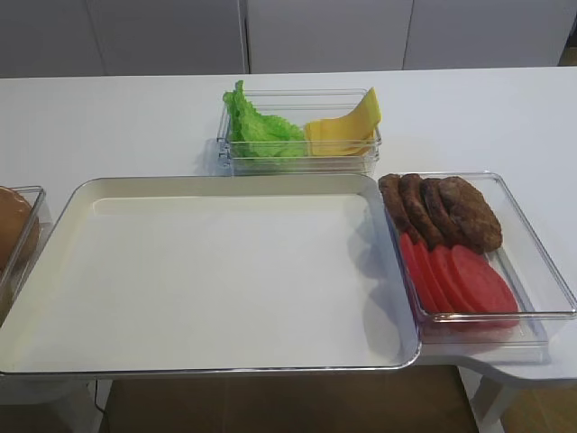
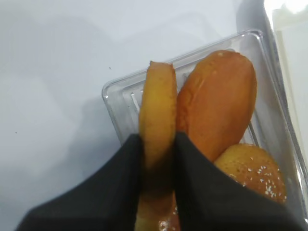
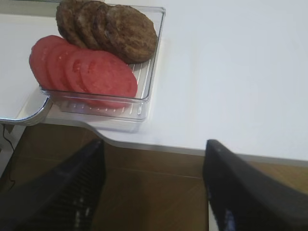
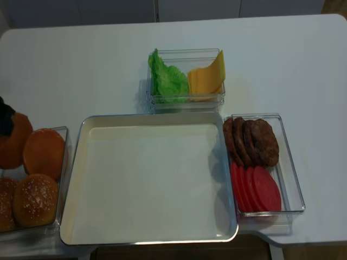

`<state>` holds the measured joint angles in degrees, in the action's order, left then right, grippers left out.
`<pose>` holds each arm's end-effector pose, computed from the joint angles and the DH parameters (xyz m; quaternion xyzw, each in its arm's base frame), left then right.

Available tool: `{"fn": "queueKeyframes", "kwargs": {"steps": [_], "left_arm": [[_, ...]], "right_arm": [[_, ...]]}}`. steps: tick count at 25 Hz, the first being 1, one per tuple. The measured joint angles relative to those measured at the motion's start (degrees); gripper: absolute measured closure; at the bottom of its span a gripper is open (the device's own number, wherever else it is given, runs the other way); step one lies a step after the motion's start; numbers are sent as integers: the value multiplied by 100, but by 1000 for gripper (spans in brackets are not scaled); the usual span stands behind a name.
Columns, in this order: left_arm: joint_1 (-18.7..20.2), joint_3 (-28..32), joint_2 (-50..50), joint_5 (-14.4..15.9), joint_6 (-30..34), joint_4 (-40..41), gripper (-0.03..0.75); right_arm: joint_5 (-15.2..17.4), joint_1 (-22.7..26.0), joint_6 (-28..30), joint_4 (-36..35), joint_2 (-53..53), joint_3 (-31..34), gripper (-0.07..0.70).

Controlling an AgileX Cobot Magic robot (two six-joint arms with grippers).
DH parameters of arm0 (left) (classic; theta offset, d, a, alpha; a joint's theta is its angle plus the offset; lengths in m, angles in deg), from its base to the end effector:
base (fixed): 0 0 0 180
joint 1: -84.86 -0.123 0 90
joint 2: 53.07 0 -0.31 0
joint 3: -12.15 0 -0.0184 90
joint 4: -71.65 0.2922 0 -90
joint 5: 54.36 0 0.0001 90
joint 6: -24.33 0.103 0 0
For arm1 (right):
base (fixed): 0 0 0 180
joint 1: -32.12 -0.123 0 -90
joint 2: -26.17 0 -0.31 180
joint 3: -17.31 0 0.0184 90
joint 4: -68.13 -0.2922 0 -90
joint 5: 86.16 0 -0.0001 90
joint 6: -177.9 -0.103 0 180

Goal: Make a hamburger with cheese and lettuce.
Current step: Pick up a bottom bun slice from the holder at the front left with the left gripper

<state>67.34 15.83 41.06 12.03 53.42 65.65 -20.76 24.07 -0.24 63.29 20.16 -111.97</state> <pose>0.3294 0.0936 0.3121 0.0856 0.9855 0.0080 0.1460 0.0117 0.0096 0.2766 -0.0787 0.8708 0.0681 0.4804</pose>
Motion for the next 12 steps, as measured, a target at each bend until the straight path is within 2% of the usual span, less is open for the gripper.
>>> {"fn": "queueKeyframes", "kwargs": {"steps": [5, 12], "left_arm": [[0, -243, -321, 215, -204, 67, 576], [13, -292, -974, 474, -496, 281, 577]], "right_arm": [[0, 0, 0, 0, 0, 0, 153], [0, 0, 0, 0, 0, 0, 153]]}}
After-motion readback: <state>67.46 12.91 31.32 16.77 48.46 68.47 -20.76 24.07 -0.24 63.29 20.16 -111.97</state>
